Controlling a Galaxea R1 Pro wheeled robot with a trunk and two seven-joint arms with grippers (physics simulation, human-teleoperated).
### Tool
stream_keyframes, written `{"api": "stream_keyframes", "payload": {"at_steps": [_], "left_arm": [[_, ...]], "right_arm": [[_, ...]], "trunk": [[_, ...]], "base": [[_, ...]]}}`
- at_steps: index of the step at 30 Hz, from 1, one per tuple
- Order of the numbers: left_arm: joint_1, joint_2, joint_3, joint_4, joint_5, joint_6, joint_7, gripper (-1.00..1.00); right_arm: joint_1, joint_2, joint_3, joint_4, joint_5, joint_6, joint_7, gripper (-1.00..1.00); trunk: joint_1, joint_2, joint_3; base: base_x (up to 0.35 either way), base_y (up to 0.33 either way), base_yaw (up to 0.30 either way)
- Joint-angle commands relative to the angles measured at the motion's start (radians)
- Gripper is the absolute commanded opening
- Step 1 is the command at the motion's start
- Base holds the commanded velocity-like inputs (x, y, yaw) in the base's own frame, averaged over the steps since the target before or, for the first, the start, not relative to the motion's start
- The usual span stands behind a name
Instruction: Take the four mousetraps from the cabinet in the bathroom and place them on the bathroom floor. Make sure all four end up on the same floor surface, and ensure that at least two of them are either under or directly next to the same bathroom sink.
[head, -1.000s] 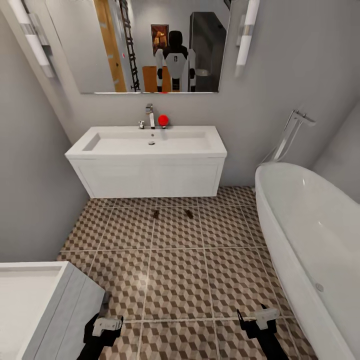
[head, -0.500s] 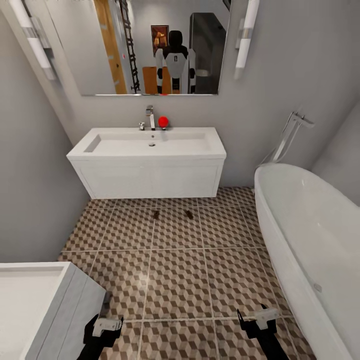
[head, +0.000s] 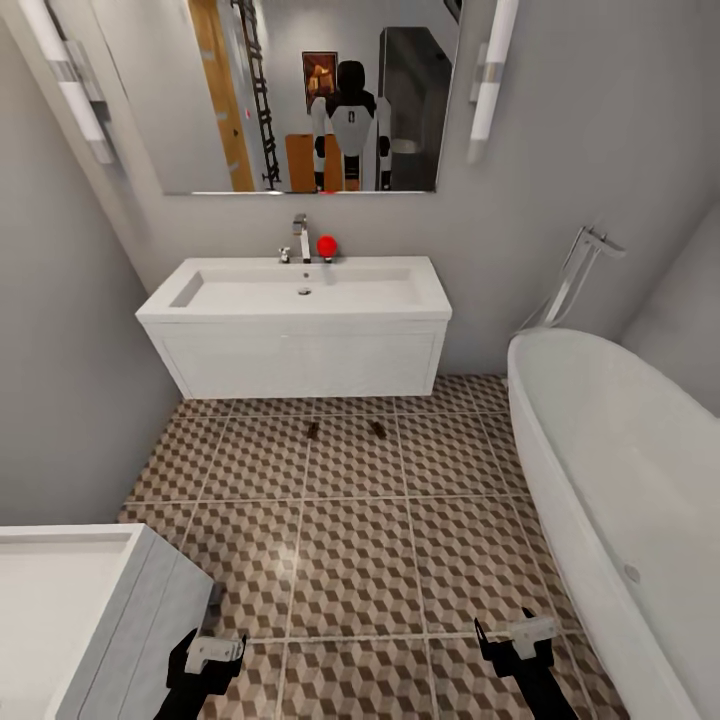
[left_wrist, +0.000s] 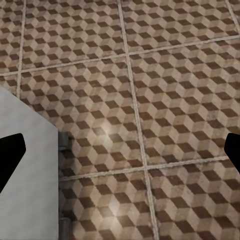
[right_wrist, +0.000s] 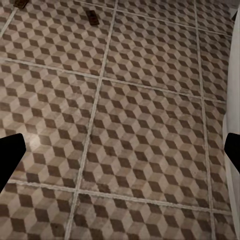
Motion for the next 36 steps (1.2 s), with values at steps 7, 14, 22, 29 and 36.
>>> {"api": "stream_keyframes", "payload": {"at_steps": [7, 14, 22, 29, 36], "left_arm": [[0.0, -0.001, -0.008, 0.003, 0.005, -0.005, 0.001, 1.0], [0.0, -0.001, -0.008, 0.003, 0.005, -0.005, 0.001, 1.0], [0.0, 0.0, -0.008, 0.003, 0.006, -0.005, 0.001, 1.0], [0.0, 0.001, -0.008, 0.003, 0.006, -0.005, 0.001, 1.0], [0.0, 0.001, -0.008, 0.003, 0.006, -0.005, 0.001, 1.0]], "right_arm": [[0.0, 0.0, 0.009, 0.0, -0.002, -0.002, -0.007, 1.0], [0.0, -0.001, 0.009, 0.0, -0.002, -0.002, -0.007, 1.0], [0.0, 0.0, 0.009, 0.0, -0.002, -0.002, -0.007, 1.0], [0.0, -0.001, 0.009, 0.0, -0.002, -0.002, -0.007, 1.0], [0.0, 0.0, 0.009, 0.0, -0.002, -0.002, -0.007, 1.0]], "trunk": [[-0.027, 0.048, 0.021], [-0.054, 0.097, 0.043], [-0.084, 0.153, 0.068], [-0.111, 0.202, 0.09], [-0.134, 0.244, 0.109]], "base": [[0.0, 0.0, 0.0], [0.0, 0.0, 0.0], [0.0, 0.0, 0.0], [0.0, 0.0, 0.0], [0.0, 0.0, 0.0]]}}
